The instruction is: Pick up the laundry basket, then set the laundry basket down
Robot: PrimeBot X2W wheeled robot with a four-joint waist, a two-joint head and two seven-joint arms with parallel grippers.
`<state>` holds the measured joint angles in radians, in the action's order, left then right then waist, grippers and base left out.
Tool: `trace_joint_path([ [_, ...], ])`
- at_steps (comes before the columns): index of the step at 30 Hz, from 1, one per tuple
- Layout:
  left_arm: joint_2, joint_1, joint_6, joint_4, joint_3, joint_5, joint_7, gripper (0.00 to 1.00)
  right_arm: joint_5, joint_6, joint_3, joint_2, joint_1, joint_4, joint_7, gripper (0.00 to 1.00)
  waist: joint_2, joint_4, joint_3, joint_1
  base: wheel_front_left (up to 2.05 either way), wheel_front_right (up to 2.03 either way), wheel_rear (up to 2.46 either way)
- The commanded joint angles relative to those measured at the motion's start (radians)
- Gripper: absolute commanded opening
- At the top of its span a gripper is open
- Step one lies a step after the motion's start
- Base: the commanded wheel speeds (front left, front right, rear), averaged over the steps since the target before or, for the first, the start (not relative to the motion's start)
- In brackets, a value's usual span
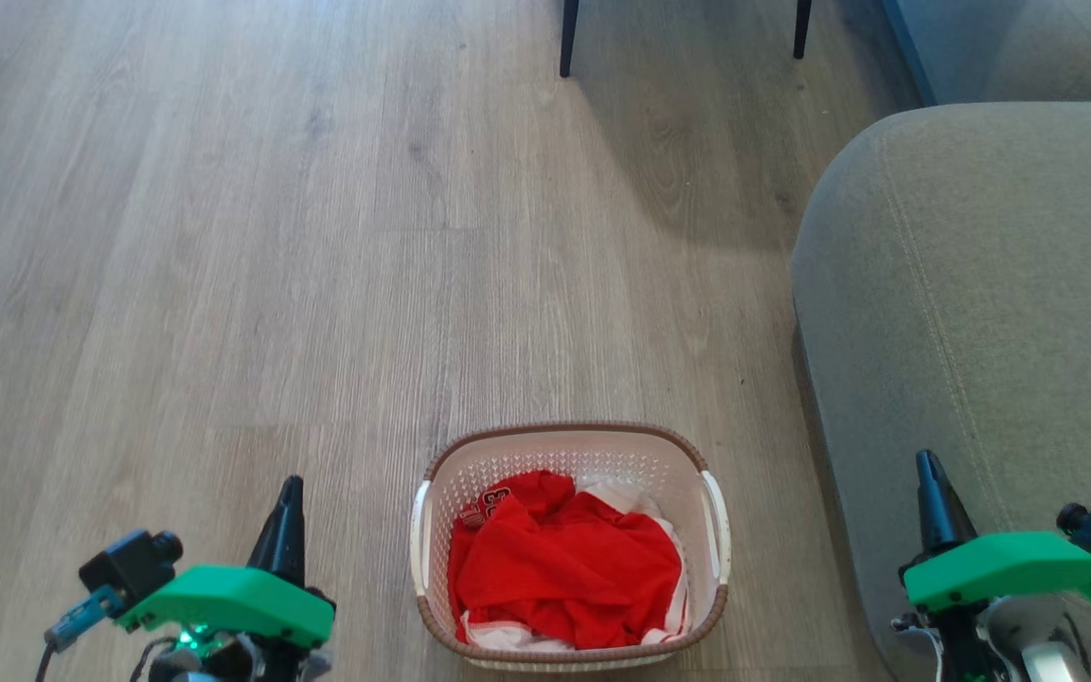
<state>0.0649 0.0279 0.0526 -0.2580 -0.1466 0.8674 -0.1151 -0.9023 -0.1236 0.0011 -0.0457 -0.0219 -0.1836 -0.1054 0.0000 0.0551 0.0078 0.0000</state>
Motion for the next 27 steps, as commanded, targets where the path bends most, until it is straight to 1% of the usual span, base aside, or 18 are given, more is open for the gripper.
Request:
trace_joint_path([
  [1, 0.017, -0.06, 0.005, 0.028, 0.031, 0.025, 0.005, 0.0, -0.024, -0.003, 0.003, -0.023, 0.053, 0.026, 0.006, 0.0, 0.0, -0.001, 0.0, 0.0, 0.0, 0.0, 0.0],
  [27, 0.018, -0.087, 0.033, 0.023, 0.101, 0.315, 0.076, 0.0, -0.298, -0.005, -0.028, -0.026, 0.081, -0.007, 0.076, 0.0, 0.0, -0.022, -0.002, 0.0, 0.0, 0.0, 0.0],
])
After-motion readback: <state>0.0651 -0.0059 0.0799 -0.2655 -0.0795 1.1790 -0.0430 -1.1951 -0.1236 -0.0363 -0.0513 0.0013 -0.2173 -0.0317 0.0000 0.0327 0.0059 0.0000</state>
